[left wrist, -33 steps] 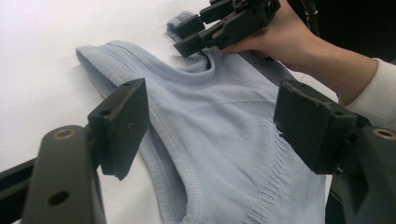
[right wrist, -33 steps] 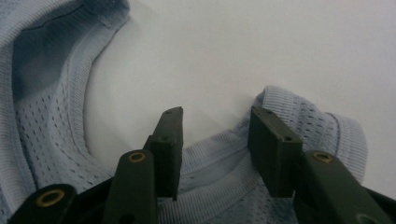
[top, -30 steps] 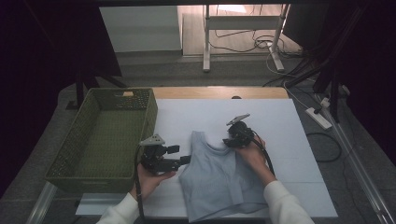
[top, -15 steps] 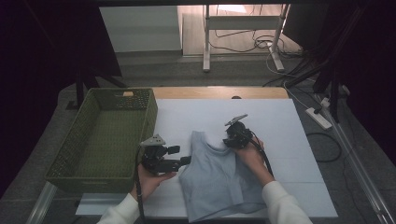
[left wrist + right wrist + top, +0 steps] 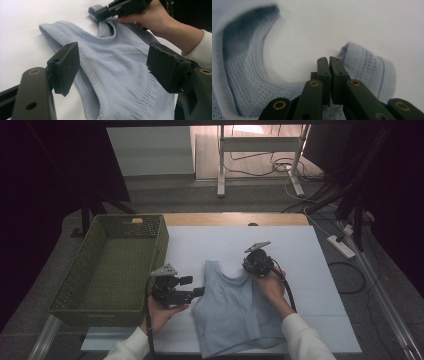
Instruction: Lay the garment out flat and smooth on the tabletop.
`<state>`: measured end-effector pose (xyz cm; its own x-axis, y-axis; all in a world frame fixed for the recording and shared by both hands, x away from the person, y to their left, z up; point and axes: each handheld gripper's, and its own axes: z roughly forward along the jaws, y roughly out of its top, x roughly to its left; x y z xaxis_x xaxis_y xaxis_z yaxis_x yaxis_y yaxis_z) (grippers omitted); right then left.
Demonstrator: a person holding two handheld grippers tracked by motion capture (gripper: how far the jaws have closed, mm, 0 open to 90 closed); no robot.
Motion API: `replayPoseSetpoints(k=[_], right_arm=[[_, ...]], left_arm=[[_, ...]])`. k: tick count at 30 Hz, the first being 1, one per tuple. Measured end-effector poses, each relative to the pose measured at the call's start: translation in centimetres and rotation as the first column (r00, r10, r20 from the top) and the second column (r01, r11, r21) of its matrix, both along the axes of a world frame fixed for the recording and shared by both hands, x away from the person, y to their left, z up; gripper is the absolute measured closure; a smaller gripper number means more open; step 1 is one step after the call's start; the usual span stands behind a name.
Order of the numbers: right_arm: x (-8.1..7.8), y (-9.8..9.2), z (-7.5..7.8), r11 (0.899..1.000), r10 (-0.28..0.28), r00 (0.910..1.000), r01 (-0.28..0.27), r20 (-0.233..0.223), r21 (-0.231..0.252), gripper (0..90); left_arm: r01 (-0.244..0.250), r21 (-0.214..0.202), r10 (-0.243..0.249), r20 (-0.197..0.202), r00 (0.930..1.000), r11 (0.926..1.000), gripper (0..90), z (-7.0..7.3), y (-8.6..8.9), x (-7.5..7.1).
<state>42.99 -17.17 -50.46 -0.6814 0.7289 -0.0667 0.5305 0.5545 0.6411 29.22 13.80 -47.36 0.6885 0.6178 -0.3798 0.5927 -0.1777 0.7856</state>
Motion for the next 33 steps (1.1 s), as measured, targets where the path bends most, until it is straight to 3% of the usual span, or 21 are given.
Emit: replayPoseSetpoints(k=[5,10,15,20,25,29,33], right_arm=[[-0.1,-0.3,1.0,0.998,-0.007,0.9957,0.001,0.093,0.059,87.2],[0.2,-0.4,0.8,0.999,-0.027,0.9925,0.022,0.119,0.041,87.4],[0.7,-0.9,0.5,0.997,-0.075,0.9890,0.071,0.128,0.035,87.4],[1.2,-1.5,-0.1,0.994,-0.112,0.9884,0.112,0.103,0.003,87.4],[1.4,-1.8,-0.9,0.993,-0.115,0.9899,0.118,0.082,-0.026,87.2],[1.4,-1.9,-0.8,0.989,-0.130,0.9864,0.136,0.100,-0.053,87.3],[1.5,-2.2,-0.9,0.988,-0.139,0.9860,0.144,0.092,-0.050,87.2]], left_arm=[[-0.002,0.000,0.002,0.000,1.0000,1.0000,26.5,0.0,0.1,-0.1],[-0.006,0.000,0.006,0.001,1.0000,1.0000,26.5,0.0,0.1,-0.1],[-0.009,0.000,0.009,-0.001,1.0000,1.0000,26.5,0.0,0.2,-0.2],[-0.008,0.003,0.008,0.000,1.0000,1.0000,26.4,0.0,0.2,-0.2],[-0.007,0.002,0.007,0.000,1.0000,1.0000,26.5,0.0,0.2,-0.2],[-0.008,0.001,0.008,-0.001,1.0000,1.0000,26.5,-0.1,0.2,-0.2],[-0.007,0.001,0.007,0.000,1.0000,1.0000,26.5,0.0,0.2,-0.2]])
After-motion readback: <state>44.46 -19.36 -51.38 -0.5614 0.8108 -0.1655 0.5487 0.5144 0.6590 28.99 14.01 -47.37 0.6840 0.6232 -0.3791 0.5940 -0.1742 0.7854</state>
